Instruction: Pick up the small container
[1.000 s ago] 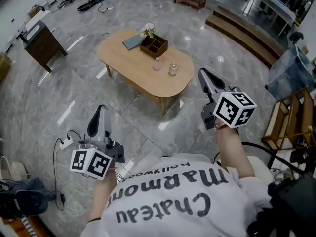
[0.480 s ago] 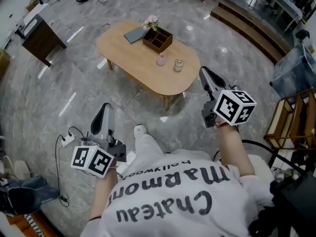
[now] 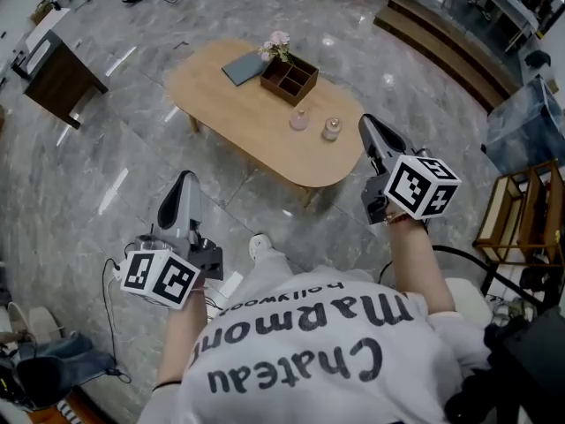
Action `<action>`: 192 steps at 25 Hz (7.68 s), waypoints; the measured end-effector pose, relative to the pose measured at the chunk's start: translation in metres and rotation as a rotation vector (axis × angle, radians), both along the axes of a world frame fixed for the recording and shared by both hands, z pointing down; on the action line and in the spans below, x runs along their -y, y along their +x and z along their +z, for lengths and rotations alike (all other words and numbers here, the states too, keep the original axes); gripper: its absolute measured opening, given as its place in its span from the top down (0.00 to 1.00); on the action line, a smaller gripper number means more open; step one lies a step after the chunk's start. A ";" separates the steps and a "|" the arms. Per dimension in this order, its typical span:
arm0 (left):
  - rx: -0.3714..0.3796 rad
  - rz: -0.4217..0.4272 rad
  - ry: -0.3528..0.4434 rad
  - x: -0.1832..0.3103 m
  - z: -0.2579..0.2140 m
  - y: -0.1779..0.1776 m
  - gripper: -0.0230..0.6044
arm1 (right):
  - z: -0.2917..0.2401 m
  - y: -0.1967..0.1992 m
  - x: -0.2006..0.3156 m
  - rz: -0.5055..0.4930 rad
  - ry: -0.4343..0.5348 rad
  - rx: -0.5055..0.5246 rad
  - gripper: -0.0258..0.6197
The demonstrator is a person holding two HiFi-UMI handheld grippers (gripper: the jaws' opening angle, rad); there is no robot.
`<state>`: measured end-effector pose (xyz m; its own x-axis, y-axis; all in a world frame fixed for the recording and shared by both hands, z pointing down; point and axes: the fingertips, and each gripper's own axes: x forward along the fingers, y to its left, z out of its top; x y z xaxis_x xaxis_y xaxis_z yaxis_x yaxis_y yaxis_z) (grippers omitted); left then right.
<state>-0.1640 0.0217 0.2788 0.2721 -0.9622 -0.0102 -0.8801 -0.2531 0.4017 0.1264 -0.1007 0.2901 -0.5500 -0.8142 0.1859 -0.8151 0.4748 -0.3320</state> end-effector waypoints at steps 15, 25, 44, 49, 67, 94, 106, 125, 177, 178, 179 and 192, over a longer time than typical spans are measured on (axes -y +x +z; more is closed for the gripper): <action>0.001 0.161 -0.050 0.128 0.007 -0.094 0.94 | 0.026 -0.086 0.078 0.125 -0.069 0.006 0.94; 0.001 0.242 -0.216 0.169 0.081 -0.092 0.94 | 0.127 -0.092 0.108 0.156 -0.302 -0.075 0.94; 0.060 0.218 -0.416 0.358 0.225 -0.063 0.94 | 0.310 -0.073 0.258 0.103 -0.477 -0.175 0.94; 0.059 0.220 -0.456 0.404 0.254 -0.046 0.94 | 0.352 -0.065 0.280 0.056 -0.521 -0.206 0.94; 0.087 0.178 -0.627 0.438 0.311 -0.043 0.94 | 0.442 -0.075 0.311 -0.063 -0.600 -0.228 0.61; 0.135 0.186 -0.578 0.439 0.273 -0.038 0.94 | 0.472 -0.081 0.316 -0.143 -0.587 -0.541 0.75; 0.163 0.156 -0.506 0.444 0.238 -0.049 0.94 | 0.445 -0.085 0.324 -0.128 -0.618 -0.507 0.75; 0.064 0.188 -0.209 0.466 0.127 -0.045 0.94 | 0.256 -0.088 0.375 -0.022 -0.279 -0.377 0.75; 0.082 0.507 0.118 0.069 -0.031 0.011 0.94 | -0.081 -0.139 -0.026 0.032 0.275 -0.062 0.75; 0.083 0.508 0.118 0.064 -0.031 0.016 0.94 | -0.082 -0.135 -0.031 0.032 0.279 -0.057 0.75; 0.082 0.506 0.119 0.059 -0.031 0.022 0.94 | -0.083 -0.131 -0.035 0.030 0.281 -0.053 0.75; 0.020 0.411 0.117 0.001 -0.028 0.111 0.94 | -0.066 -0.039 -0.102 -0.020 0.248 -0.068 0.75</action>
